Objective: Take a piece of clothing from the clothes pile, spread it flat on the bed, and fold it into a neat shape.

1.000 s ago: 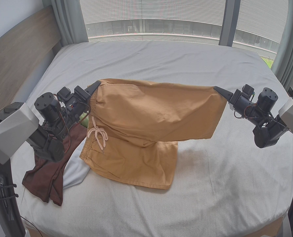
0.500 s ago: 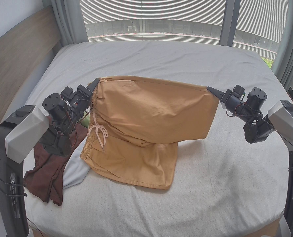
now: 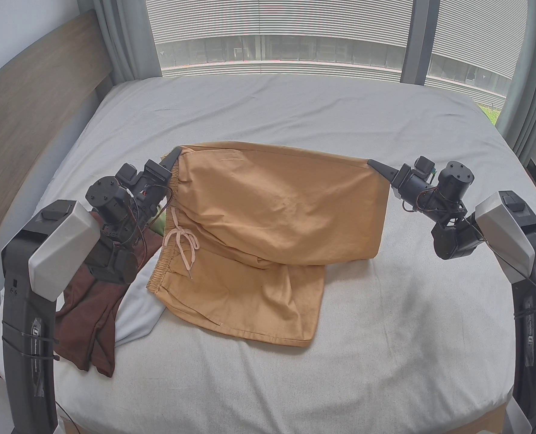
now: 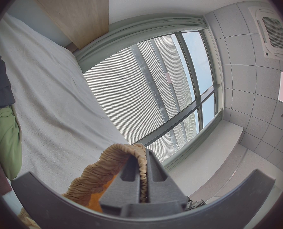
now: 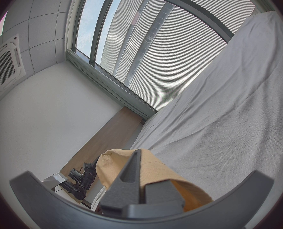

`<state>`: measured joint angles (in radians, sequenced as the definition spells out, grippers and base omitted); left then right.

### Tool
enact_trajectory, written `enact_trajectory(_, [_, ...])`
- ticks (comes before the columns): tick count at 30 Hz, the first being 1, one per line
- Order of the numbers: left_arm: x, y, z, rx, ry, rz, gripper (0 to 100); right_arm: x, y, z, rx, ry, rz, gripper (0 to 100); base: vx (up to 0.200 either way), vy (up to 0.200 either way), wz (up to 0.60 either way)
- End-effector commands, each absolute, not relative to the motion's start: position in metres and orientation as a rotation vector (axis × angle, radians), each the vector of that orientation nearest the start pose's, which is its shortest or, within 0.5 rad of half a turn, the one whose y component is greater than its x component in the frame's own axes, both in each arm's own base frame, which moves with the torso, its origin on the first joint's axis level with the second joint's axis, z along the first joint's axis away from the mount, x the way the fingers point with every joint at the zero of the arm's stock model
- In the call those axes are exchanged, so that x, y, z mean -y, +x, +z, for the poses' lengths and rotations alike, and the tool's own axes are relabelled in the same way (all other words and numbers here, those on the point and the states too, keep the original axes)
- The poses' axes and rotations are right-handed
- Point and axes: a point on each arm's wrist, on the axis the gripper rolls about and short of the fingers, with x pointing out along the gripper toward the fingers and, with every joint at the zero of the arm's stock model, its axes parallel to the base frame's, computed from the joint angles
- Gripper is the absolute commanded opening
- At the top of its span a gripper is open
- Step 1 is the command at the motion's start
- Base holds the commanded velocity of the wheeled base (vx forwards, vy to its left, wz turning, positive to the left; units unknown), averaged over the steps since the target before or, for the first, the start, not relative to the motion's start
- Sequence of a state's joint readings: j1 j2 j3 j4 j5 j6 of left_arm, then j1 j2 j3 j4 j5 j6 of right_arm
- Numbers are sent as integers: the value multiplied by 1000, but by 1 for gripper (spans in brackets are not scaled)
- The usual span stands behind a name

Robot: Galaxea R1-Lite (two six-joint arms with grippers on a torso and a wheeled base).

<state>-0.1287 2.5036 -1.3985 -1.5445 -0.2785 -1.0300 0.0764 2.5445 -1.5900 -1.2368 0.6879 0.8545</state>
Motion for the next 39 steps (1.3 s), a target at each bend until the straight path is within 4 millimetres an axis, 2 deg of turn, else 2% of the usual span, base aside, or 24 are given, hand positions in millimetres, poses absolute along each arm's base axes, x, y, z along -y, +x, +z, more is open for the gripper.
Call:
enact_trajectory(1, [68,476,95,187,-966,-588,0,-52,509,93,-59,723,812,0,0,0,0])
enact_trajectory(8, [68,480,93,193,-967,-590,0,-53,516,103,-36,716,813,0,0,0,0])
enact_trajectory(9, [69,481,93,191,-968,-589,100,-52,517,105,-31,716,812,0,0,0,0])
enact_trajectory(10, [69,482,93,191,-968,-589,100,-52,517,106,-30,716,811,0,0,0,0])
enact_trajectory(11, [69,484,95,195,-967,-592,100,-51,520,108,-20,715,806,100,0,0,0])
enact_trajectory(18, [71,494,100,184,-981,-568,100,-45,528,110,8,717,772,100,0,0,0])
enact_trajectory(22, [71,498,102,180,-992,-528,100,-40,526,109,-2,717,757,100,0,0,0])
enact_trajectory(25, [71,501,100,160,-1001,-489,100,-39,517,108,-30,712,741,100,0,0,0])
enact_trajectory(28, [69,501,98,157,-1001,-472,100,-38,509,100,-72,714,722,100,0,0,0])
enact_trajectory(30, [68,500,97,160,-996,-456,100,-43,493,84,-146,696,700,100,0,0,0])
enact_trajectory(32, [66,500,97,160,-989,-448,100,-43,489,80,-160,691,696,100,0,0,0])
enact_trajectory(33, [60,499,94,157,-962,-428,100,-46,477,68,-194,689,691,100,0,0,0])
enact_trajectory(39, [50,490,83,84,-881,-367,100,-58,454,40,-251,699,705,100,0,0,0])
